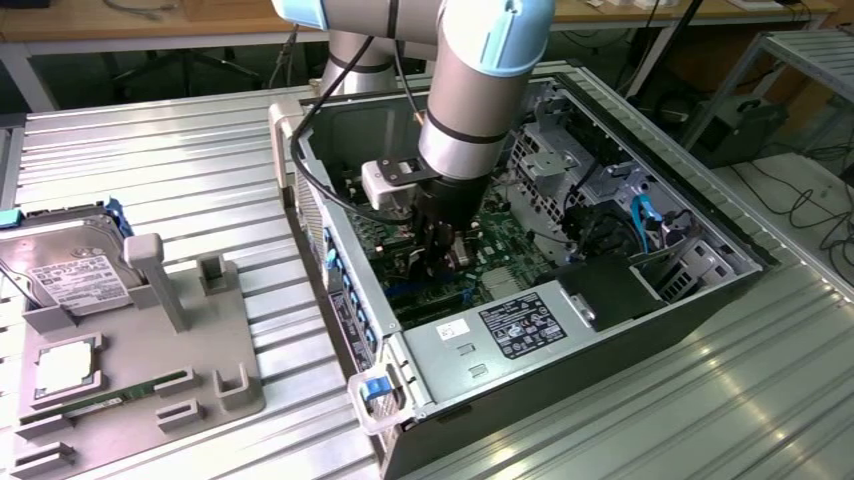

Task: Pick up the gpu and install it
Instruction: 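Insert the gpu into the slot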

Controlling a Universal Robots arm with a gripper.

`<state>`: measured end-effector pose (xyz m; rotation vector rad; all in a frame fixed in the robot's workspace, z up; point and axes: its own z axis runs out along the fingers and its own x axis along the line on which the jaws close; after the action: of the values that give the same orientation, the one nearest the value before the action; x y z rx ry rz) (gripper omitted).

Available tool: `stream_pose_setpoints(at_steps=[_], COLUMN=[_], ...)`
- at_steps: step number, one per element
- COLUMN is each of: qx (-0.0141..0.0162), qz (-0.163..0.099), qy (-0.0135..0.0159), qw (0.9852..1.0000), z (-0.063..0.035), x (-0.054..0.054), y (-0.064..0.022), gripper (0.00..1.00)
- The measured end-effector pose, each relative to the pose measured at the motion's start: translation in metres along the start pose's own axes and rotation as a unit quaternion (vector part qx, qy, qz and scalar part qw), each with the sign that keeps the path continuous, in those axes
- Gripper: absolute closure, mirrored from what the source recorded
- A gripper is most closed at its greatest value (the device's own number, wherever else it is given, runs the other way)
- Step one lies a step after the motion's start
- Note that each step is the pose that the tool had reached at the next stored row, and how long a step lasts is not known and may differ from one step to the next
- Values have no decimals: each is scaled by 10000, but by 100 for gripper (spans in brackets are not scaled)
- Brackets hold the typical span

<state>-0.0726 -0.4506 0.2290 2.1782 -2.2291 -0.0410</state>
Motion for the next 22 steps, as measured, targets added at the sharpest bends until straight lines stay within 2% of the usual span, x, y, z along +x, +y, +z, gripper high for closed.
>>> stream_pose_setpoints(at_steps=[13,19,22], qx=[1,0,0], qz=[0,0,0], qy=[-5,-2,-4], qw=[10000,10000,10000], z=[6,111,123], x=[-1,-1,0], y=[-1,-5,-5], gripper=[72,72,72])
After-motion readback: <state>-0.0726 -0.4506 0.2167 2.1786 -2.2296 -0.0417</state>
